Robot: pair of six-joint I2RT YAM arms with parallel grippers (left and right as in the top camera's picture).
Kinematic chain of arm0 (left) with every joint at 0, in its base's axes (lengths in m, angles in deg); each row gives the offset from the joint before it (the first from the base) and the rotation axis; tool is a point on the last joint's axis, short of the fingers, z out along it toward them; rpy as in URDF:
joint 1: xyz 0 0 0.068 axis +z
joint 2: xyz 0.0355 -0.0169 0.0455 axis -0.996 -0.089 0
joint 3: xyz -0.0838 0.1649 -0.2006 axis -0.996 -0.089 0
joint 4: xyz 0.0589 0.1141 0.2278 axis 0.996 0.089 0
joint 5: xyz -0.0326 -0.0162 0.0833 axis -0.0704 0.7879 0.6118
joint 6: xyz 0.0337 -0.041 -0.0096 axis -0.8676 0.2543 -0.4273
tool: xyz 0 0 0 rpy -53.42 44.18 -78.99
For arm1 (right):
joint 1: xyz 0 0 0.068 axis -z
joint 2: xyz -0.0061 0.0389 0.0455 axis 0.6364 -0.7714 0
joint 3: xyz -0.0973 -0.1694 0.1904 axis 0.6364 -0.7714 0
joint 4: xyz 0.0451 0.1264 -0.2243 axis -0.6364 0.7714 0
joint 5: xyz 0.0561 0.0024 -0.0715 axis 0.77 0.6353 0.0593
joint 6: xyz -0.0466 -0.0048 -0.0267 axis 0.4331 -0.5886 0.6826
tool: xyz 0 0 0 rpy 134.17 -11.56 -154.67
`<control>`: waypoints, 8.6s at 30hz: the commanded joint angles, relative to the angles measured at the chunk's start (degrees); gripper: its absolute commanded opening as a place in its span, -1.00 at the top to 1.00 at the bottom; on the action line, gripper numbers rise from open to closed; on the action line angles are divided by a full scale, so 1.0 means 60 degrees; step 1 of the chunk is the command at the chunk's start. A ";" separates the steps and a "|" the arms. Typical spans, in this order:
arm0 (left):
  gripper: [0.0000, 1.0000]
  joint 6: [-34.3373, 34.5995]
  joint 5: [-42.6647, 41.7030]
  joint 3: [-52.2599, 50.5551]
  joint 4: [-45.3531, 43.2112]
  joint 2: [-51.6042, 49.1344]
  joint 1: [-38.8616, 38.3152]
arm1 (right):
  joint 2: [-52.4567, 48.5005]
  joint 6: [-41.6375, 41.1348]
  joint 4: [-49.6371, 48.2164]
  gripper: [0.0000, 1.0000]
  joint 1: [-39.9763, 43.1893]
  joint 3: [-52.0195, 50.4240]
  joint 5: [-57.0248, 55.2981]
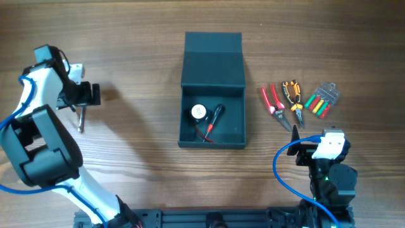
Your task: Pack container
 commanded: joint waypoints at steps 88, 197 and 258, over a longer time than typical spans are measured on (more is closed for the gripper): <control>0.88 0.1596 0.1246 0.5344 0.3118 -0.1315 -0.1993 | 0.0058 0.0084 -0.0036 -1.00 -0.0073 0.0000 0.0120; -0.01 0.6841 0.0025 0.7836 0.5111 -0.0703 -0.4251 | 0.0058 0.0091 -0.0036 -1.00 -0.0073 0.0000 0.0120; -1.00 0.6841 -0.0317 0.7836 0.5060 -0.0703 -0.3770 | -1.7333 0.0721 0.6513 -0.99 0.0696 1.2910 0.0528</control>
